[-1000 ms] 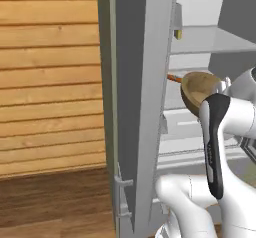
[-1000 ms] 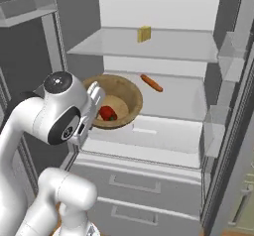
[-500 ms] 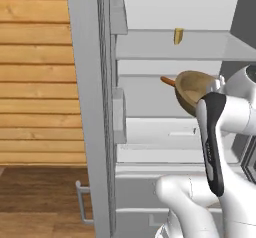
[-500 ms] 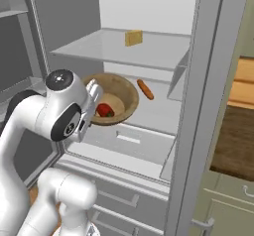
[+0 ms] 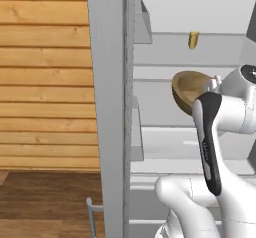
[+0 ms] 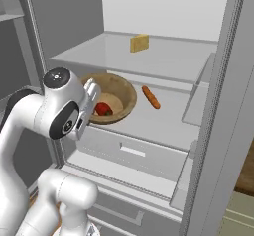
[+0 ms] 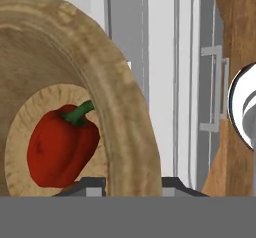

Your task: Pick the chicken drumstick and bell pepper from their plates and place them in the bowl. Then put the bowl in the fridge.

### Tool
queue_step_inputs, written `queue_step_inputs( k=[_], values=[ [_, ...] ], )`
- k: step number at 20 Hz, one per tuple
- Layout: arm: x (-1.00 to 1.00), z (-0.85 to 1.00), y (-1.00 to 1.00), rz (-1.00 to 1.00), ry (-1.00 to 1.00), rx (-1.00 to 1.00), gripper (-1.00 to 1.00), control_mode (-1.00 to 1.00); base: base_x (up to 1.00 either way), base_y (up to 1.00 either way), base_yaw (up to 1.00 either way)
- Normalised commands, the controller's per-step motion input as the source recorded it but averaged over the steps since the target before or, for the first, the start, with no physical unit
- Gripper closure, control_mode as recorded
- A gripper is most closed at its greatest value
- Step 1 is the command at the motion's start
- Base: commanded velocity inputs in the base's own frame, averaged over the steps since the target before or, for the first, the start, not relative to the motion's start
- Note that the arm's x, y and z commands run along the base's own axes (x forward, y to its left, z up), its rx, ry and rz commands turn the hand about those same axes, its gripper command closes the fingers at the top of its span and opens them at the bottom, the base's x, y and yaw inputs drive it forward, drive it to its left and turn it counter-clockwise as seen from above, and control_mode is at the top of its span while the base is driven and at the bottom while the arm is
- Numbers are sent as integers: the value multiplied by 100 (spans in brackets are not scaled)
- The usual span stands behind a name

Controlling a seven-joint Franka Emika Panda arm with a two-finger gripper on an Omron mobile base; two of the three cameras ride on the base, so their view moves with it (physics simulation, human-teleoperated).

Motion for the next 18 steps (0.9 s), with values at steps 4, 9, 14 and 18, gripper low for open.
queue_step_inputs(
  k=[4, 9, 14, 18],
  values=[
    [48, -38, 13, 1, 1, -1, 100, -100, 0, 0, 0],
    [63, -57, -29, 12, 11, 0, 100, -100, 0, 0, 0],
    [67, -33, -34, 12, 3, 0, 100, -100, 0, 0, 0],
    [82, -56, -3, 3, 0, -7, 100, -100, 0, 0, 0]
  ],
)
